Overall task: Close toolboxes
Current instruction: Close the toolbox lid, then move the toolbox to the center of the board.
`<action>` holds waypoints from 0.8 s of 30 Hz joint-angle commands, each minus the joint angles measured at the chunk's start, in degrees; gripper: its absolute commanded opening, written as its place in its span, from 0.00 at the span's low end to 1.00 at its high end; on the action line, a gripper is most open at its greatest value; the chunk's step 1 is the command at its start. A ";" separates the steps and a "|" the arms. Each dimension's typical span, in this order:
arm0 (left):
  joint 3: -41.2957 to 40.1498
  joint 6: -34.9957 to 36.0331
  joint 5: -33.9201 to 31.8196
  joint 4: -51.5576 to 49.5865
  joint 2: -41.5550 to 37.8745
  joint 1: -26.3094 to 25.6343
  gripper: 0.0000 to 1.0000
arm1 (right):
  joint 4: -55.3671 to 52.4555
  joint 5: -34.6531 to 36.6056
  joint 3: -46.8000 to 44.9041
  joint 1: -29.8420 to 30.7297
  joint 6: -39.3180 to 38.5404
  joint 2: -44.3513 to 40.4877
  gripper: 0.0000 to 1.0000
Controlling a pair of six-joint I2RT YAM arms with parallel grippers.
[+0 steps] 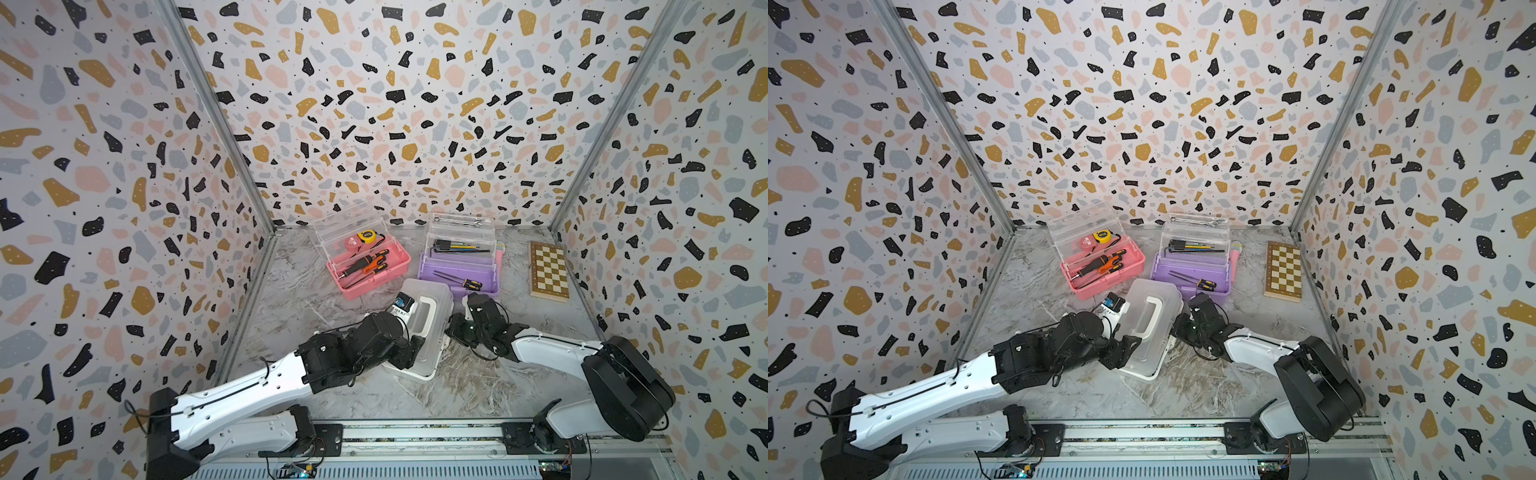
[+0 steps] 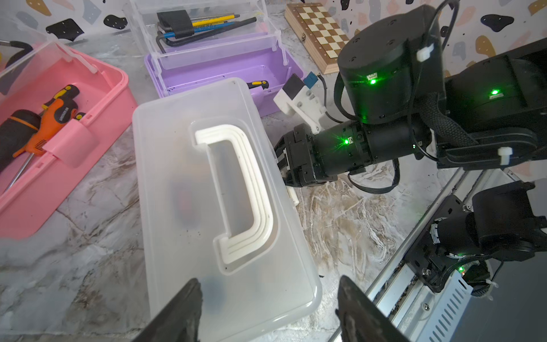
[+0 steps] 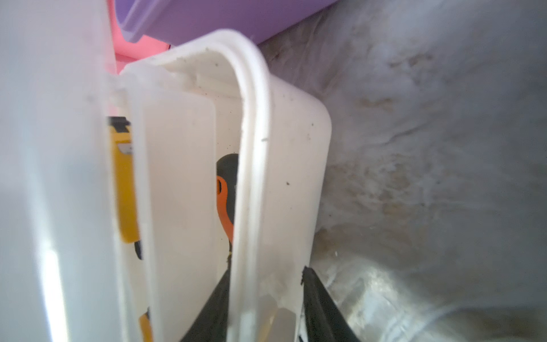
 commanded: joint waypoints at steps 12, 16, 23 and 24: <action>1.96 -4.30 7.32 6.03 5.43 11.01 0.84 | -23.62 2.60 7.11 0.61 -14.13 -17.27 0.43; 0.51 -6.41 11.35 7.56 4.83 17.71 1.00 | -20.93 -2.29 6.92 2.35 -15.03 -16.83 0.47; -3.55 -10.67 19.79 11.08 4.28 28.63 0.99 | -7.81 -6.78 5.18 8.32 -12.54 -11.78 0.50; -4.09 -10.92 20.27 11.52 4.28 29.80 0.99 | -6.53 -6.89 5.58 9.25 -12.35 -10.69 0.50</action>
